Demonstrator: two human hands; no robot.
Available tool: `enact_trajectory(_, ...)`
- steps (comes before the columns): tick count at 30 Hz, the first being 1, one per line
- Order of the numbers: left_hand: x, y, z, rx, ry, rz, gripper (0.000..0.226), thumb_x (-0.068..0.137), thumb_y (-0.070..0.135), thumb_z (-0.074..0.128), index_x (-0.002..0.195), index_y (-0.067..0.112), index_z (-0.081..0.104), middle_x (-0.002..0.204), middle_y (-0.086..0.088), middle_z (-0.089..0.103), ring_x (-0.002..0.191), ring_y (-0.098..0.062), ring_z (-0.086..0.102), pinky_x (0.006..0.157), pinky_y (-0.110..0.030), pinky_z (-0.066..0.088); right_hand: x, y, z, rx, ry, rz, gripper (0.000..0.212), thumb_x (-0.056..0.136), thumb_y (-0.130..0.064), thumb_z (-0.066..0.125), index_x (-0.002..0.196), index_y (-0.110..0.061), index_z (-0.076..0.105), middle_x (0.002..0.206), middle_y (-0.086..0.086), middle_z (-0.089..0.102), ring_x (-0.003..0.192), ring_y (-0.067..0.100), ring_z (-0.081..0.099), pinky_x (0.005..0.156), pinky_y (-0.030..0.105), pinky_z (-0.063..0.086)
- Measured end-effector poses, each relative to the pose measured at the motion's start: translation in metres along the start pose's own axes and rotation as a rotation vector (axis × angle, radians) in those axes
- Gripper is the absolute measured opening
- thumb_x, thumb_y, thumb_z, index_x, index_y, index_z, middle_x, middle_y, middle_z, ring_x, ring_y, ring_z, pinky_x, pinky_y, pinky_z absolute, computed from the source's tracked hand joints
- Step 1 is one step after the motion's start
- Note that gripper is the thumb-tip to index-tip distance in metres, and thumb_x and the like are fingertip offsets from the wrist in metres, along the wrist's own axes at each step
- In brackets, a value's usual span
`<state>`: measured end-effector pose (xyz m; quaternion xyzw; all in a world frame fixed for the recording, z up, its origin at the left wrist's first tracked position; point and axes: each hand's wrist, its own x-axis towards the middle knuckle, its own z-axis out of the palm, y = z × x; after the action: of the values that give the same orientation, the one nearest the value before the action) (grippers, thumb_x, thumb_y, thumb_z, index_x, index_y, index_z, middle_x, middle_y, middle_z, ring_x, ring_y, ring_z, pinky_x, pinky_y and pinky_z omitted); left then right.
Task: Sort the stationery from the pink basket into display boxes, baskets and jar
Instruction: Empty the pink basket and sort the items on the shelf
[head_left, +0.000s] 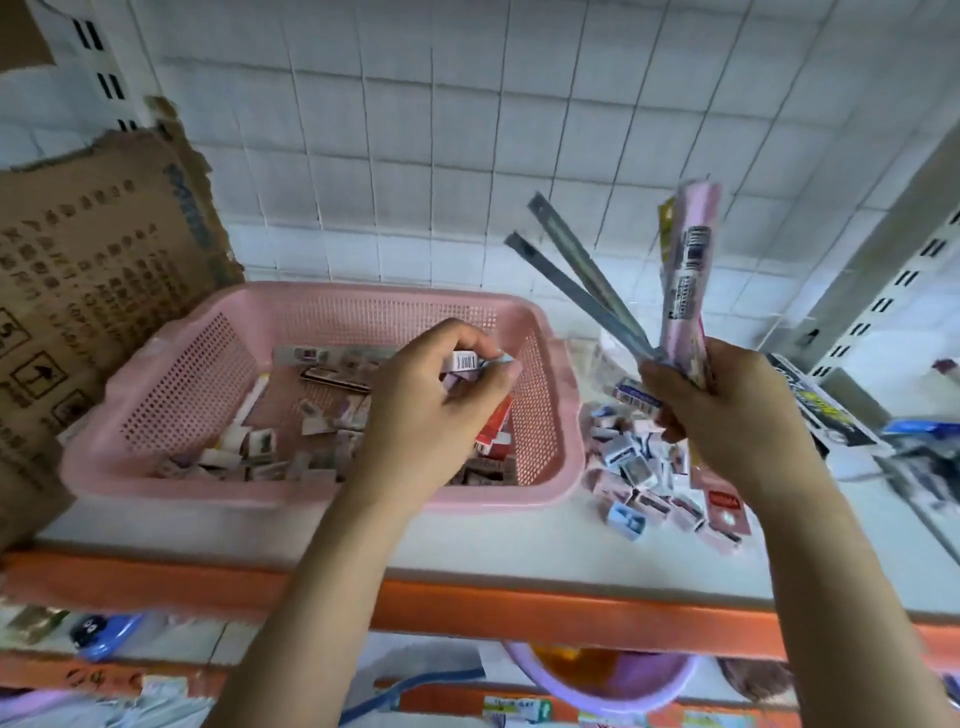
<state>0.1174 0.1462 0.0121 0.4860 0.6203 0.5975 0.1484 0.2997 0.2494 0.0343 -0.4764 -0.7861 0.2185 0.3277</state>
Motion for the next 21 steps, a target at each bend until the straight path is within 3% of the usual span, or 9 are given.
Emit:
enact_trajectory(4, -0.011, 0.016, 0.052, -0.031, -0.044, 0.022, 0.014, 0.082, 0.021, 0.069, 0.077, 0.028, 0.059, 0.072, 0.015, 0.063, 0.061, 0.001, 0.061, 0.052, -0.013, 0.044, -0.011, 0.050, -0.032, 0.072, -0.016, 0.070, 0.025, 0.089, -0.021, 0.062, 0.067, -0.010, 0.058, 0.044, -0.001, 0.057, 0.035, 0.009, 0.051, 0.044, 0.025, 0.045)
enact_trajectory(6, -0.018, 0.024, 0.081, -0.086, -0.054, -0.018, 0.010, 0.081, 0.024, 0.069, 0.077, 0.027, 0.061, 0.065, 0.016, 0.061, 0.052, 0.000, 0.058, 0.046, -0.017, 0.044, -0.014, 0.076, -0.048, 0.112, -0.033, 0.114, 0.026, 0.089, -0.020, 0.062, 0.066, -0.010, 0.056, 0.039, -0.005, 0.054, 0.032, 0.006, 0.047, 0.041, 0.018, 0.042)
enact_trajectory(9, -0.028, 0.037, 0.128, -0.206, 0.018, -0.093, 0.011, 0.080, 0.022, 0.069, 0.074, 0.029, 0.063, 0.063, 0.016, 0.063, 0.051, 0.000, 0.057, 0.045, -0.026, 0.047, -0.020, 0.113, -0.077, 0.122, -0.073, 0.155, 0.030, 0.091, -0.018, 0.060, 0.063, -0.008, 0.054, 0.036, -0.005, 0.052, 0.031, 0.004, 0.046, 0.036, 0.012, 0.033)
enact_trajectory(12, -0.041, 0.051, 0.176, -0.302, 0.077, -0.197, 0.018, 0.084, 0.014, 0.065, 0.073, 0.028, 0.065, 0.060, 0.014, 0.062, 0.052, 0.001, 0.056, 0.051, -0.023, 0.050, -0.026, 0.147, -0.105, 0.178, -0.132, 0.191, 0.026, 0.092, -0.017, 0.058, 0.069, -0.007, 0.054, 0.038, -0.002, 0.053, 0.032, 0.006, 0.046, 0.039, 0.016, 0.037)
enact_trajectory(16, -0.062, 0.058, 0.222, -0.399, 0.076, -0.352, 0.018, 0.091, 0.015, 0.057, 0.083, 0.028, 0.067, 0.064, 0.011, 0.063, 0.052, -0.002, 0.057, 0.065, -0.044, 0.050, -0.032, 0.183, -0.130, 0.154, -0.192, 0.163, 0.021, 0.092, -0.019, 0.056, 0.072, -0.013, 0.054, 0.043, -0.002, 0.054, 0.034, 0.004, 0.047, 0.039, 0.015, 0.037)
enact_trajectory(21, -0.077, 0.060, 0.240, -0.496, 0.112, -0.404, 0.021, 0.090, 0.015, 0.056, 0.083, 0.029, 0.072, 0.087, -0.001, 0.068, 0.066, -0.011, 0.063, 0.051, -0.026, 0.049, -0.043, 0.202, -0.141, 0.168, -0.228, 0.150, 0.018, 0.093, -0.019, 0.055, 0.077, -0.010, 0.054, 0.050, 0.000, 0.056, 0.036, 0.004, 0.047, 0.039, 0.013, 0.038)
